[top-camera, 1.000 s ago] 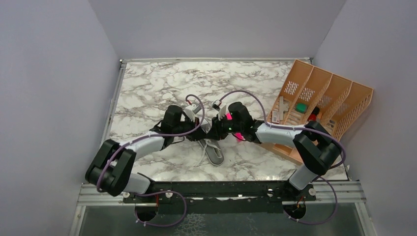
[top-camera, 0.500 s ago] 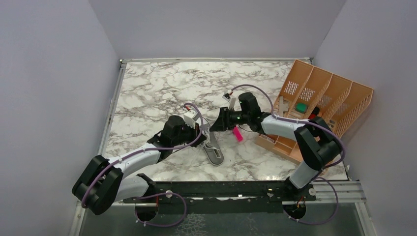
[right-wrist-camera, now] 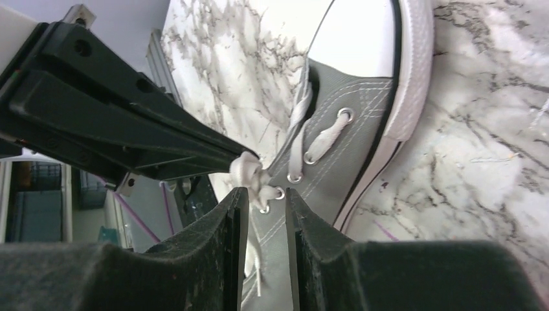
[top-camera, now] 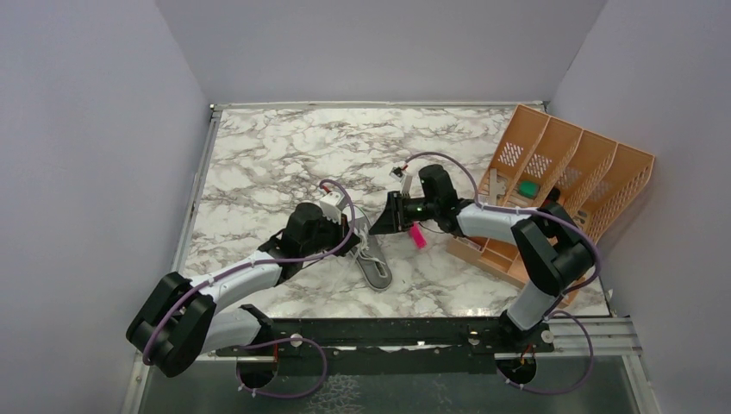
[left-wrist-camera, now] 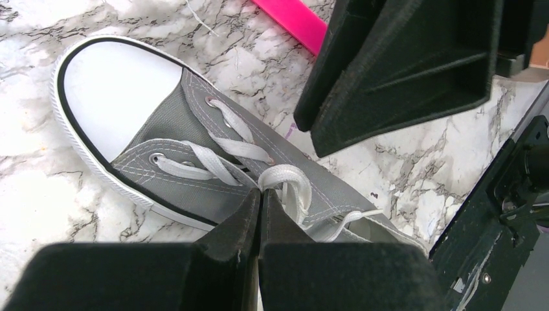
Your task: Tie the shoes
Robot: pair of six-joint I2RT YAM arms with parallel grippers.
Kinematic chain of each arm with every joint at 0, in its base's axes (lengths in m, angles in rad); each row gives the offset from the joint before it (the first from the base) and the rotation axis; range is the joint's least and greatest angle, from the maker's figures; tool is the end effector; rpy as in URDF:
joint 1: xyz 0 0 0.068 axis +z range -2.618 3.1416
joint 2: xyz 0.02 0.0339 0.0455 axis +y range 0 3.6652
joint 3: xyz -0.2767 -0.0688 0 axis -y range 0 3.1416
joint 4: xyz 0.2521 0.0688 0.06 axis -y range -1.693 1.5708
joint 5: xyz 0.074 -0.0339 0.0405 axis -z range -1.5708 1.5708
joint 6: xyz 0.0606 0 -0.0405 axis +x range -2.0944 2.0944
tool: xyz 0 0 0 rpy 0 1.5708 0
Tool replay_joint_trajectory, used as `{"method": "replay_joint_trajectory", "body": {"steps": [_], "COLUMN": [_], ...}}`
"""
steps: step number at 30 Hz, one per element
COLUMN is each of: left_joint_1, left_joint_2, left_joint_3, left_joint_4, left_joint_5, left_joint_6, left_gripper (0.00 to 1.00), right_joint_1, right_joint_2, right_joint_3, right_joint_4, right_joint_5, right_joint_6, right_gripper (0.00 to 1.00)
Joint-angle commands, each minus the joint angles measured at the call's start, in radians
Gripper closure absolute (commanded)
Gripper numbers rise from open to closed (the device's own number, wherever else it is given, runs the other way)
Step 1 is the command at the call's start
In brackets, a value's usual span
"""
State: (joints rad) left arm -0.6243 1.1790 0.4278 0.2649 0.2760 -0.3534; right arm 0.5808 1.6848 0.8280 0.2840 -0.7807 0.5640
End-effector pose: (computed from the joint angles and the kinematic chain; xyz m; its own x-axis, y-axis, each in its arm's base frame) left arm 0.1985 -0.1633 0.1792 -0.6181 0.0349 -0.7854 0.5798 0.6948 -0.4255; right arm 0.2778 0.2333 0.1737 -0.8556 -0.1073 -0.5063 -0.5051 0.3867 0.7716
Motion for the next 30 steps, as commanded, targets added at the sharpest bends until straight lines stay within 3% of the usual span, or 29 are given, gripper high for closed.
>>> {"method": "replay_joint_trajectory", "body": {"steps": [1, 8, 20, 30], "left_joint_1": [-0.006, -0.006, -0.006, -0.008], "left_joint_2": [-0.016, -0.005, 0.027, 0.024], "left_joint_3": [-0.008, 0.000, 0.026, 0.023], "left_joint_4": [0.028, 0.029, 0.025, 0.026], "left_joint_5": [-0.022, -0.015, -0.010, -0.009], "left_joint_6": [-0.010, -0.005, 0.005, -0.002], "left_gripper": [1.00, 1.00, 1.00, 1.00], "right_joint_1": [-0.002, 0.030, 0.040, 0.043], "right_joint_2": [0.049, 0.110, 0.101, 0.112], "right_joint_3": [0.051, 0.081, 0.054, 0.059], "right_joint_4": [-0.048, -0.052, 0.090, 0.100], "right_joint_5": [0.001, -0.013, -0.140, -0.129], "right_joint_6": [-0.093, -0.137, -0.082, -0.066], "right_gripper": [0.67, 0.66, 0.68, 0.65]}}
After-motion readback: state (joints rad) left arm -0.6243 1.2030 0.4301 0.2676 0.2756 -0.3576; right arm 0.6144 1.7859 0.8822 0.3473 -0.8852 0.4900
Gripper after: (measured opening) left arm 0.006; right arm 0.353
